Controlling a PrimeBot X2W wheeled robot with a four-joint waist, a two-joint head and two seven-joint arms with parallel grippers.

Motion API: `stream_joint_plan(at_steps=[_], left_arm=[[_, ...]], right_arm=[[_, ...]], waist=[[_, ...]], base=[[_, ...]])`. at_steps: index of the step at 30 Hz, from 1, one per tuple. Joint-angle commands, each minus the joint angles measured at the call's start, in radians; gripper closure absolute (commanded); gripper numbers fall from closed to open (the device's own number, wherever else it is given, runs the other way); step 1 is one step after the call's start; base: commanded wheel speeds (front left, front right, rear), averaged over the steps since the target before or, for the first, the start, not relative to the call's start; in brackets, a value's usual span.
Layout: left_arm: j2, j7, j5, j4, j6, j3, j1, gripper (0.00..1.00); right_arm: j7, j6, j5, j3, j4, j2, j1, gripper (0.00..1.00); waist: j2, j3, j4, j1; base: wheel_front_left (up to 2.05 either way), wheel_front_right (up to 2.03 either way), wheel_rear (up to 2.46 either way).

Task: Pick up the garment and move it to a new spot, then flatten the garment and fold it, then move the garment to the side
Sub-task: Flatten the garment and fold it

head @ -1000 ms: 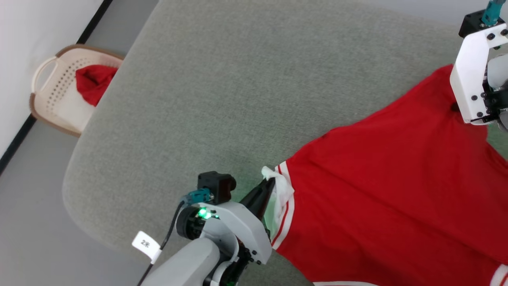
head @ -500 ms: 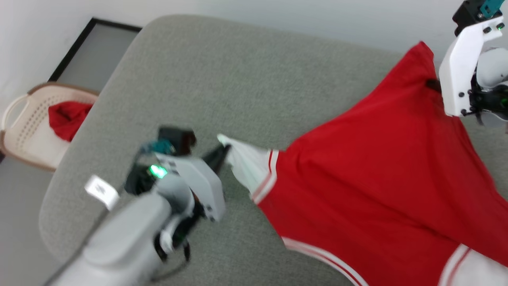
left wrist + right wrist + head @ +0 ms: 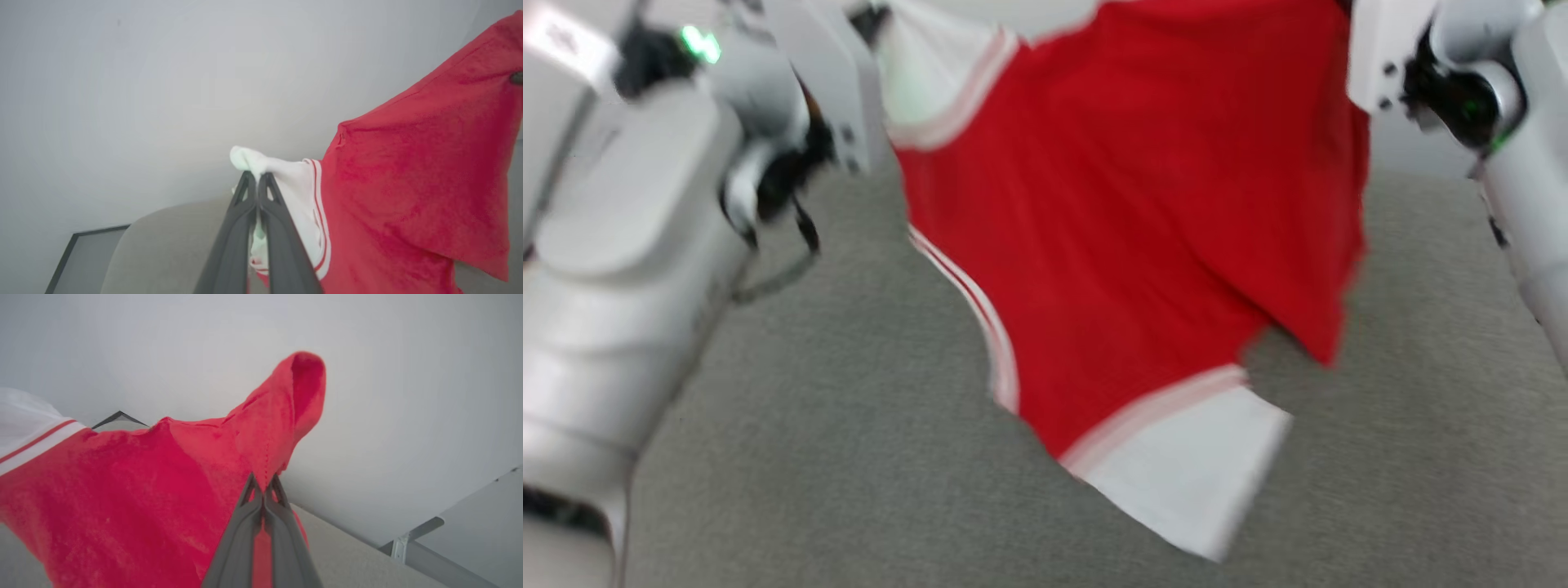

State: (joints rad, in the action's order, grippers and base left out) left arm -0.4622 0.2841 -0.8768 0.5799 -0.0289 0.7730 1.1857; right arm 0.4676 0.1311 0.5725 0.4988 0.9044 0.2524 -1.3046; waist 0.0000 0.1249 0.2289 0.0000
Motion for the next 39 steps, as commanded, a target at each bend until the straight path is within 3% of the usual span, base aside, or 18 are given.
stream_joint_plan(at_steps=[1, 9, 19, 30, 39], left_arm=[[0.007, -0.002, 0.017, 0.043, 0.015, -0.003, 0.061, 1.0], [0.026, -0.074, 0.1, 0.278, 0.05, -0.003, 0.335, 1.0], [0.036, -0.203, 0.145, 0.489, 0.091, -0.01, 0.558, 1.0], [0.014, -0.369, 0.16, 0.61, 0.117, -0.027, 0.728, 1.0], [0.027, -0.51, 0.182, 0.627, 0.095, -0.036, 0.898, 1.0]], right_arm=[[-0.036, -0.001, -0.023, -0.007, 0.023, -0.023, -0.031, 1.0], [-0.218, -0.001, -0.114, -0.028, 0.115, -0.118, -0.162, 1.0], [-0.352, -0.001, -0.141, -0.047, 0.205, -0.133, -0.274, 1.0], [-0.526, -0.001, -0.185, -0.082, 0.278, -0.132, -0.376, 1.0], [-0.7, -0.001, -0.247, -0.155, 0.341, -0.123, -0.468, 1.0]], waist=[[0.0, -0.016, -0.064, 0.0], [0.0, 0.017, -0.159, 0.0], [0.0, 0.109, -0.227, 0.0], [0.0, 0.298, -0.288, 0.0], [0.0, 0.443, -0.287, 0.0]], base=[[0.0, 0.0, 0.0], [0.0, 0.0, 0.0], [0.0, 0.0, 0.0], [0.0, 0.0, 0.0], [0.0, 0.0, 0.0]])
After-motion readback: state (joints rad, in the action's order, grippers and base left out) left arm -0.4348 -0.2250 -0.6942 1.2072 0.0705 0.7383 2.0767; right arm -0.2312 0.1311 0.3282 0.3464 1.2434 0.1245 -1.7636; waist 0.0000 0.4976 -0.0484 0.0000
